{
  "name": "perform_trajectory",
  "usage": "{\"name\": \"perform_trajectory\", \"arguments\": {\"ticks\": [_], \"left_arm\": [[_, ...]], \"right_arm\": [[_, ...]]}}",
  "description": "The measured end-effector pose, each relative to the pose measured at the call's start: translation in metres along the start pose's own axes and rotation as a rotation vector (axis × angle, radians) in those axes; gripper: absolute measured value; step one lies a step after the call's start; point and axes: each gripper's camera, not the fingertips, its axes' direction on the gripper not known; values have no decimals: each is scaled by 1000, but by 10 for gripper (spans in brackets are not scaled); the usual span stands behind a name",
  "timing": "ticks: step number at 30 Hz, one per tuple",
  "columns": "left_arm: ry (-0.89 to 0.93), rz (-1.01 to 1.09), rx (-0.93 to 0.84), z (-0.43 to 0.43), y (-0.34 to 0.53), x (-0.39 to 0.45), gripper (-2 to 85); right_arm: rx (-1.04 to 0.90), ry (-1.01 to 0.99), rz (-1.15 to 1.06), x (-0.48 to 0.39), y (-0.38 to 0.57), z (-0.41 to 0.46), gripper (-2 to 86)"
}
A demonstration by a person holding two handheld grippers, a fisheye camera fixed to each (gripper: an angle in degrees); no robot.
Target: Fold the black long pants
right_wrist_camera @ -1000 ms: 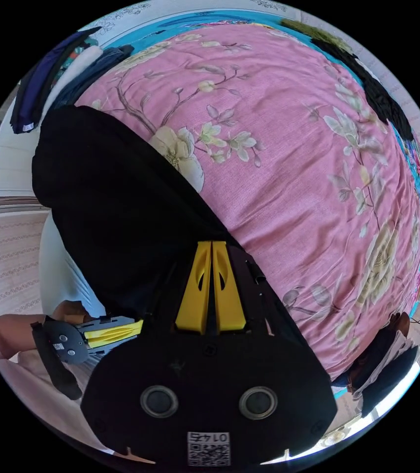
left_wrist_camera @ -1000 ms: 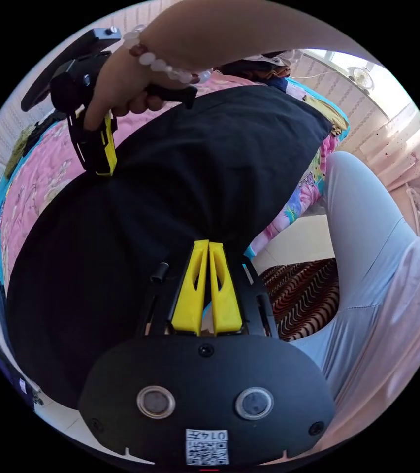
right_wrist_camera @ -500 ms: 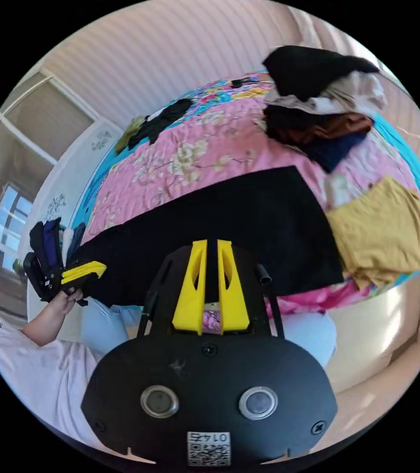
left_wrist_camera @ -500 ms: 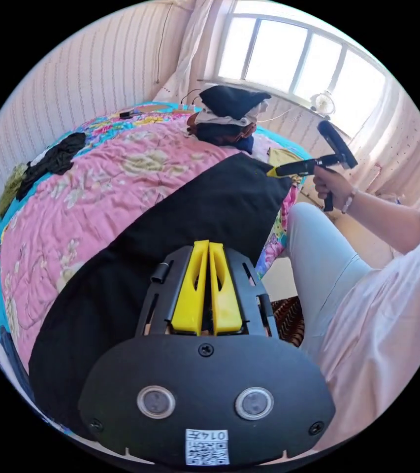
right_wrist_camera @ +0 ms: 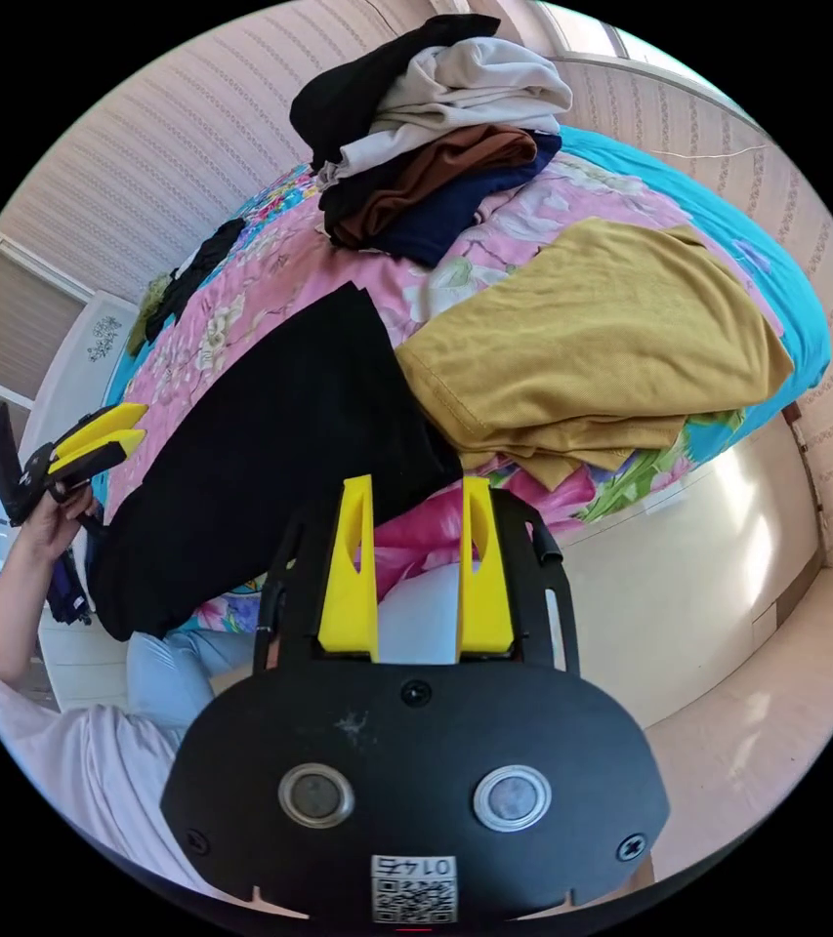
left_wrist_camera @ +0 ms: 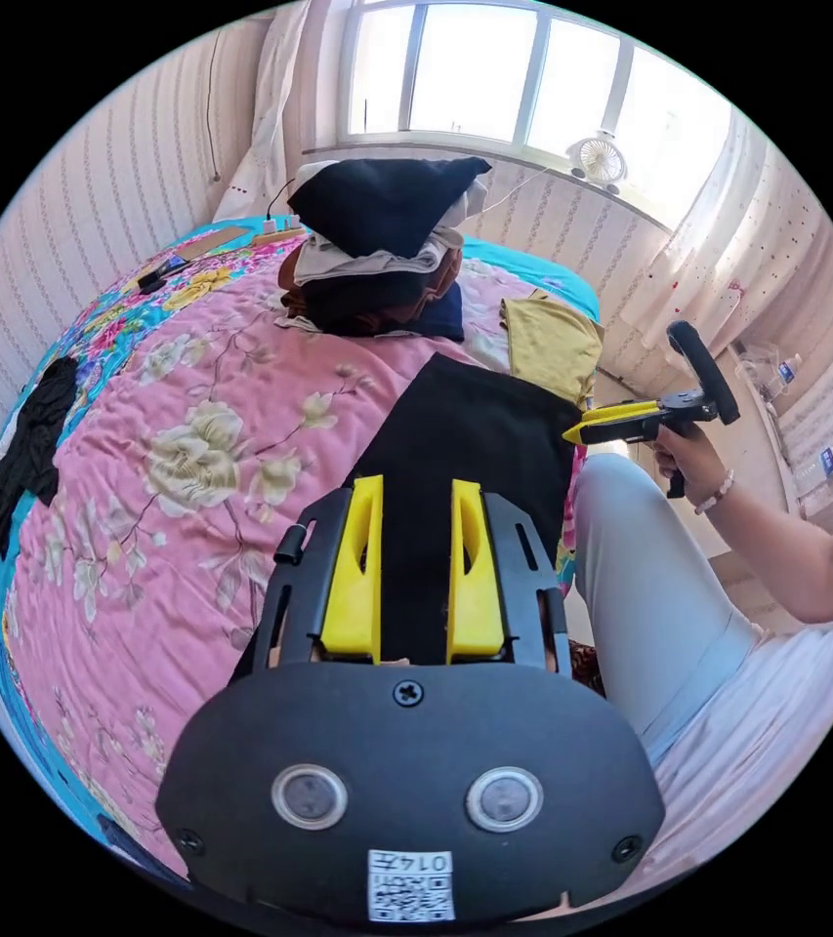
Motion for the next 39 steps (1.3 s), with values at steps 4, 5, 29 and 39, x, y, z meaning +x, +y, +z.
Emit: {"name": "perform_trajectory", "arguments": {"ticks": [4,5,29,39], "left_arm": [[16,-7,-59,42,-56,-1,107],[21,-1,-67,54,-72,0,108],[64,197,-246,176,-245,42,23],[81,112,-121,48,-238,5,-4]], "right_arm": [[-7,-65,0,16,7,7,69],[3,-78,-15,18,11,7,52],[43,81,-214,6,54,7,17],[56,-25,-222,13,57,-7,15]]}}
